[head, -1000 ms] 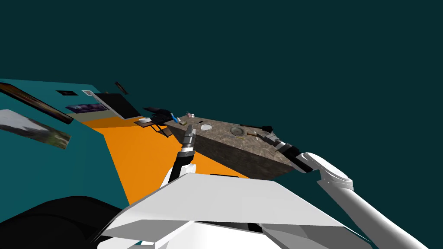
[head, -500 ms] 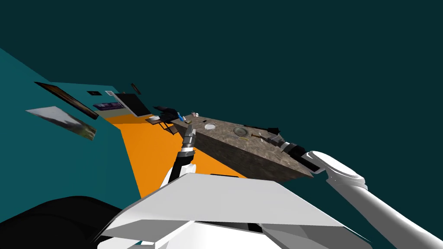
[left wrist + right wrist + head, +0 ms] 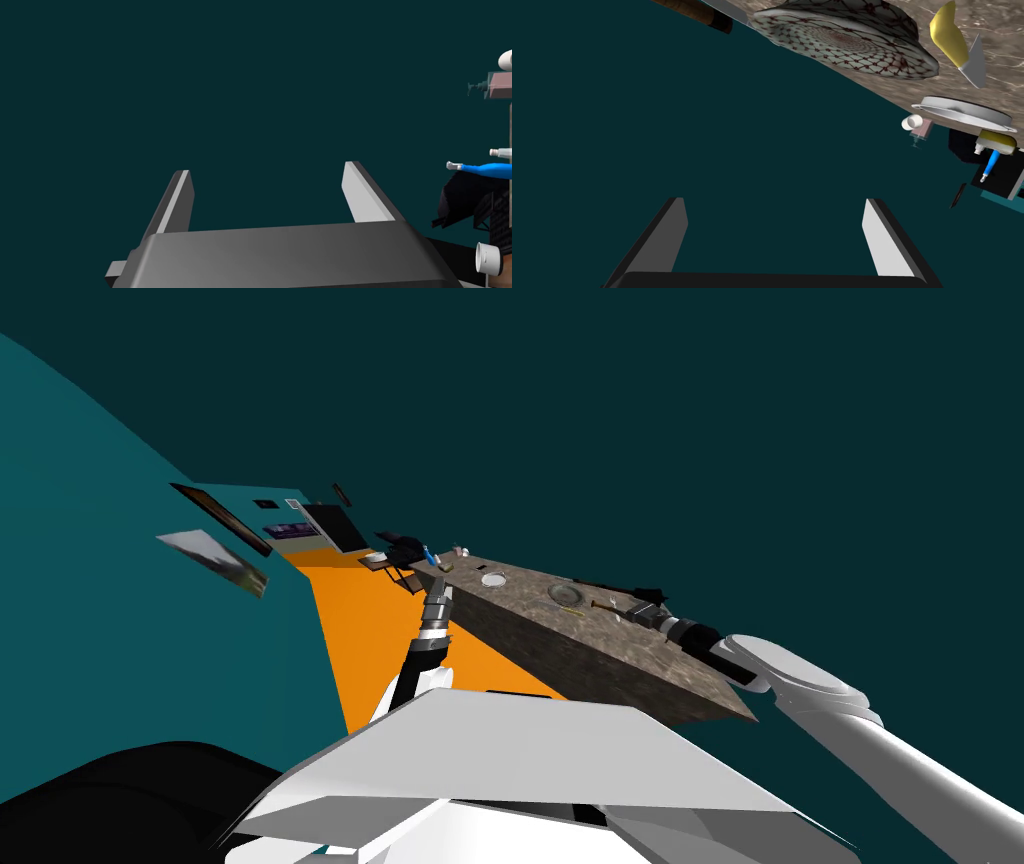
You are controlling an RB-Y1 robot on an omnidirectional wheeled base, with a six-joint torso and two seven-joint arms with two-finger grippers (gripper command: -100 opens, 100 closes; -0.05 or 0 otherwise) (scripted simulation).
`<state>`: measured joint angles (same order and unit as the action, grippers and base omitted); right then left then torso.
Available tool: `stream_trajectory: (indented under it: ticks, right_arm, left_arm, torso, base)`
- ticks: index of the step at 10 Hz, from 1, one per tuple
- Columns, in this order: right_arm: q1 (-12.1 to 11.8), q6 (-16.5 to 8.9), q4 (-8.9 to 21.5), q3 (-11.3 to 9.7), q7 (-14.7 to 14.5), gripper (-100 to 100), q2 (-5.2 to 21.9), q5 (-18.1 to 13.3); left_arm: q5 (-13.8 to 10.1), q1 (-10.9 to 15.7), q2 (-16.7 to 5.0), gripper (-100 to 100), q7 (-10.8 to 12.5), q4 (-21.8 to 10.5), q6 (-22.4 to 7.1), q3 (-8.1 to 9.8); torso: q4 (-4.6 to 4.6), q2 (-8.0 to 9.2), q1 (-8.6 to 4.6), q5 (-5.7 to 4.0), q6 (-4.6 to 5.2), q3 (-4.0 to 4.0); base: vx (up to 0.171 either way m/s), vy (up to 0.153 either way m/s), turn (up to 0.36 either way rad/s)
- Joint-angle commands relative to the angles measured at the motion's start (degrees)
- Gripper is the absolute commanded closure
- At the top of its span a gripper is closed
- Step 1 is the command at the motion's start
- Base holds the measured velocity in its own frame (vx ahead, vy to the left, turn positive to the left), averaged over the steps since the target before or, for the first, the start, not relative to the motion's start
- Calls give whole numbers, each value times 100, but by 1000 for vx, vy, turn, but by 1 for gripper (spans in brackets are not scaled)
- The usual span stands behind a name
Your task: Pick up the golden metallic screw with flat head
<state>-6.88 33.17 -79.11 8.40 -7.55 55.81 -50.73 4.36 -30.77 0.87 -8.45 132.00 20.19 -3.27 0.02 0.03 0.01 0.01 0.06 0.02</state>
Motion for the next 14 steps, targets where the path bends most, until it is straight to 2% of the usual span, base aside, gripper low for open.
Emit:
stream_trajectory:
  ticks: [1, 2, 3, 4, 5, 6, 7, 8, 9, 10, 11, 12, 13, 14]
  right_arm:
    - [48, 44, 227, -9, -43, -100, 14, -35]
    - [117, 85, 464, -54, -132, -100, 226, -297]
    - [117, 85, 602, -54, -132, -100, 226, -297]
    - [180, 128, 831, -107, -219, -100, 423, -539]
    - [180, 128, 977, -107, -219, -100, 423, -551]
    - [238, 173, 1150, -166, -304, -100, 604, -785]
    - [238, 173, 1348, -166, -304, -100, 604, -796]
    - [289, 220, 1568, -233, -387, -100, 769, -1023]
    - [289, 220, 1714, -233, -387, -100, 769, -1031]
    - [334, 269, 1850, -304, -466, -100, 918, -1255]
    - [334, 269, 2051, -304, -466, -100, 918, -1255]
    - [374, 317, 2288, -381, -542, -100, 1052, -1467]
    - [374, 317, 2423, -381, -542, -100, 1052, -1467]
    - [408, 367, 2599, -461, -614, -100, 1171, -1667]
  left_arm:
    - [0, 0, 0, 0, 0, 0, 0, 0]
    - [0, 0, 0, 0, 0, 0, 0, 0]
    - [0, 1, 0, 0, 0, 0, 0, 0]
    - [0, 0, 0, 0, 0, 0, 0, 0]
    - [0, 1, 0, 0, 0, 0, 0, 0]
    - [0, 0, 0, 0, 0, 0, 0, 0]
    - [0, 0, 0, 0, 0, 0, 0, 0]
    - [0, 0, 0, 0, 0, 0, 0, 0]
    - [0, 0, 0, 0, 0, 0, 0, 0]
    - [0, 0, 0, 0, 0, 0, 0, 0]
    - [0, 0, 0, 0, 0, 0, 0, 0]
    - [0, -1, 0, 0, 0, 0, 0, 0]
    - [0, 0, 0, 0, 0, 0, 0, 0]
    - [0, 0, 0, 0, 0, 0, 0, 0]
  torso:
    - [0, 0, 0, 0, 0, 0]
    - [0, 0, -4, -2, 3, 0]
    - [0, -2, 0, 0, -5, -1]
    - [-1, -2, -2, -1, 1, -1]
    - [-1, -3, 1, 0, -4, -2]
    - [-1, -2, -1, -1, 2, -1]
    - [-1, -5, 0, 0, -5, -3]
    - [-1, -3, -2, -1, 3, -2]
    - [-1, -5, -1, 0, -4, -3]
    - [-1, -3, -3, -1, 3, -2]
    - [-1, -5, -2, -1, -4, -3]
    - [-1, -4, -4, -2, 3, -2]
    - [-1, -4, -4, -1, 0, -2]
    - [-1, -4, -5, -2, 2, -2]
  base:
    - [2, 8, -16]
    - [1, 22, 216]
    - [3, 15, 129]
    - [5, 23, 223]
    - [5, 15, 121]
    - [5, 19, 216]
    - [8, 10, 118]
    - [11, 16, 191]
    - [10, 8, 127]
    - [9, 12, 200]
    - [10, 6, 117]
    - [13, 8, 157]
    - [11, 5, 134]
    - [13, 5, 187]
